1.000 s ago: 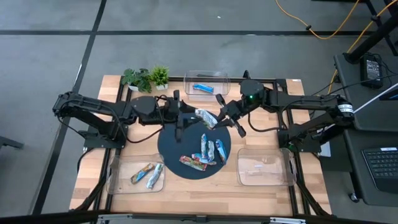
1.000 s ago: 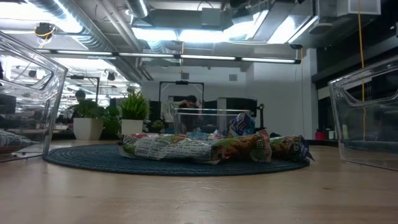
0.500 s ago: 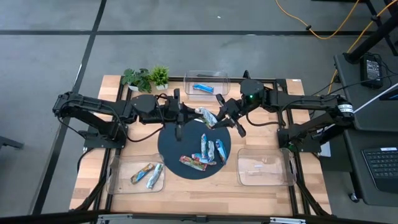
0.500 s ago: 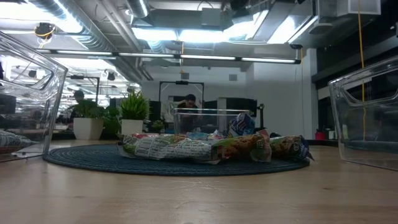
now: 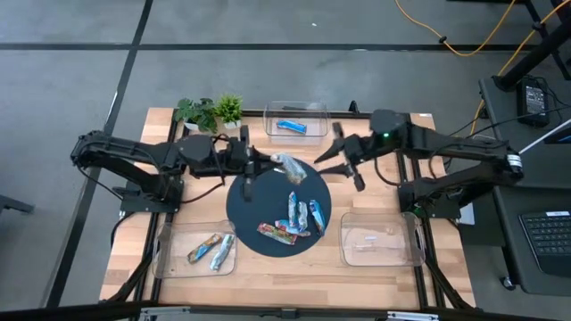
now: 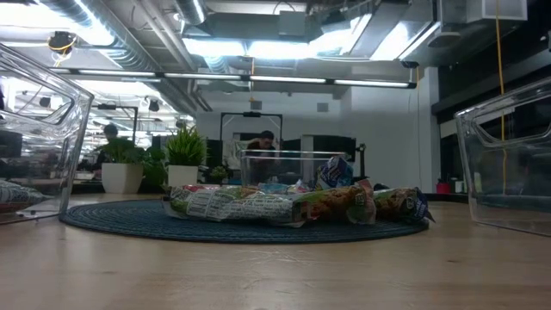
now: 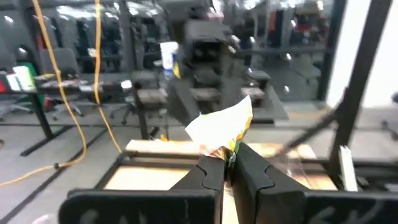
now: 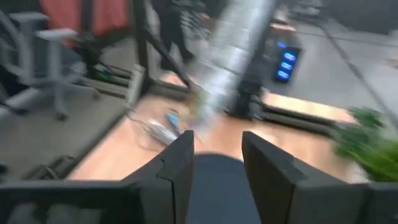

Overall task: Pick and place Granola Bars by type
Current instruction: Put the orange granola bar into the bottom left transparent bin, then put the blue granola bar into the bottom right transparent bin

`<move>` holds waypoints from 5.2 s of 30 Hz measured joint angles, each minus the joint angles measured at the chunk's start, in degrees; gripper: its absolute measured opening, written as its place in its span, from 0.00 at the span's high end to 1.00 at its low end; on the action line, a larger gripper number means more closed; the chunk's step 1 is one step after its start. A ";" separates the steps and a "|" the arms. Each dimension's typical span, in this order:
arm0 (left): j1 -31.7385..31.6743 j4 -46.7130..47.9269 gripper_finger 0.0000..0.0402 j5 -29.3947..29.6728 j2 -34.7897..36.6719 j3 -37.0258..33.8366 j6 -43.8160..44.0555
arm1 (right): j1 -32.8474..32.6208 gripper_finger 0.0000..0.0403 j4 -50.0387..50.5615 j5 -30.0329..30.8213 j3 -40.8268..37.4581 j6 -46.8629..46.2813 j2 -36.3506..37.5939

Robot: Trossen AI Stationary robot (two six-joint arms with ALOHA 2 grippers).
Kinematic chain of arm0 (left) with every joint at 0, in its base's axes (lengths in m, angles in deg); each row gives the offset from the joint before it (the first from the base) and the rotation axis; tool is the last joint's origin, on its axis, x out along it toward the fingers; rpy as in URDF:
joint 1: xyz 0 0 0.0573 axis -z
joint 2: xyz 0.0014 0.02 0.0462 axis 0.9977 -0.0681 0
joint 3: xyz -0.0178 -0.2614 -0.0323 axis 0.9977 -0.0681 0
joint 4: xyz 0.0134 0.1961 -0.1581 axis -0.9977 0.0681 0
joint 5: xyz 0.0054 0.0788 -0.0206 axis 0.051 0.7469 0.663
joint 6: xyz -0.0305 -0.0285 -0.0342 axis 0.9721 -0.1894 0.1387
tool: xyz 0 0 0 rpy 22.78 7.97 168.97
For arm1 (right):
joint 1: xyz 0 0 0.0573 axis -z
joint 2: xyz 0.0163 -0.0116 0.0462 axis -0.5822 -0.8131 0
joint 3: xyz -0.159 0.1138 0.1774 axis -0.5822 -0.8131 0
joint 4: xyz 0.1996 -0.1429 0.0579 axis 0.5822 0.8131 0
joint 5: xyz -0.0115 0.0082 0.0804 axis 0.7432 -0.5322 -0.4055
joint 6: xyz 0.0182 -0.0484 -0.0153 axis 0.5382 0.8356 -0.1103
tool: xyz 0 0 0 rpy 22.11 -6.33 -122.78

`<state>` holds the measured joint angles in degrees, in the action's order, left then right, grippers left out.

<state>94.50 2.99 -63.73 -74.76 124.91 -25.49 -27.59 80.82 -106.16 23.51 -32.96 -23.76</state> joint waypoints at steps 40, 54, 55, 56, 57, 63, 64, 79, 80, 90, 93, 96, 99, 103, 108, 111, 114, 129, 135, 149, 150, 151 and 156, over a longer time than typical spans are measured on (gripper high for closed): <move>34.63 78.88 0.99 -15.59 -0.65 2.30 61.29 | 0.01 0.66 11.24 11.56 0.00 7.67 1.97; 34.99 67.01 0.99 -20.59 -5.92 -11.83 59.08 | 0.02 0.66 11.27 11.52 0.00 7.65 1.97; 34.99 66.26 0.99 -20.63 -5.98 -12.55 59.08 | 0.02 0.66 11.27 11.52 0.00 7.59 1.97; 34.99 65.42 0.99 -20.63 -6.00 -13.35 59.08 | 0.01 0.66 11.27 11.51 0.00 7.49 1.97; 34.99 64.69 0.99 -20.65 -6.02 -14.03 59.08 | 0.01 0.66 11.27 11.50 0.00 7.47 1.97; 34.99 62.79 0.99 -20.85 -6.03 -17.15 59.55 | 0.02 0.66 11.27 11.47 0.00 6.39 1.96; 34.99 62.45 0.99 -21.24 -6.05 -17.54 59.59 | 0.02 0.66 11.27 11.45 0.00 5.92 1.94; 34.97 60.98 0.78 -25.07 -6.03 -18.32 60.52 | 0.01 0.66 11.27 11.30 0.00 4.67 1.95; 34.99 60.84 0.75 -25.81 -6.03 -18.32 60.48 | 0.02 0.66 11.27 11.30 0.00 4.70 1.96; 34.99 61.10 0.63 -30.54 -6.03 -17.38 60.59 | 0.02 0.66 11.88 10.38 0.02 4.65 1.95; 34.99 61.26 0.63 -28.50 -6.03 -15.32 60.75 | 0.02 0.66 13.67 8.06 0.02 4.64 1.94; 34.99 61.79 0.65 -23.87 -6.00 -12.28 62.13 | 0.00 0.66 17.16 6.59 0.02 4.62 1.94; 34.99 64.22 0.67 -19.02 -5.98 -8.66 62.70 | 0.00 0.66 20.36 5.21 0.02 4.58 1.94; 34.99 67.72 0.69 -9.77 -5.94 -4.52 64.21 | -1.22 0.66 21.73 5.03 0.02 3.95 1.94; 34.00 68.43 0.70 3.46 -5.94 -2.47 64.70 | -4.80 0.66 20.16 5.33 0.07 2.55 0.91; 32.32 68.44 0.71 7.40 -5.94 -2.40 64.13 | -6.74 0.66 18.45 5.43 0.07 -1.53 -1.44; 30.61 68.38 0.70 10.64 -5.94 -2.40 61.89 | -8.58 0.66 17.16 5.58 0.07 -4.05 -5.03; 26.14 68.20 0.71 19.90 -5.94 -2.40 52.33 | -9.73 0.66 17.30 20.68 0.04 -33.64 -23.35; 25.92 67.88 0.71 21.00 -5.94 -2.40 52.02 | -9.72 0.65 19.57 21.76 0.04 -37.93 -28.21; 25.92 65.17 0.72 23.34 -5.96 -2.40 52.02 | -9.70 0.32 20.87 23.47 0.00 -45.14 -35.24; 25.92 65.17 0.72 23.34 -5.96 -2.40 52.02 | -9.70 0.31 20.58 23.45 0.00 -45.39 -35.54; 25.92 65.17 0.72 23.34 -5.96 -2.40 52.02 | -9.70 0.30 20.42 23.43 0.00 -45.64 -35.78; 25.92 65.13 0.72 23.37 -5.98 -2.40 52.04 | -9.70 0.30 21.07 23.47 0.00 -46.02 -37.23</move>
<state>120.42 68.12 -40.37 -80.74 122.51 26.55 -37.30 101.89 -82.69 23.51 -78.98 -60.98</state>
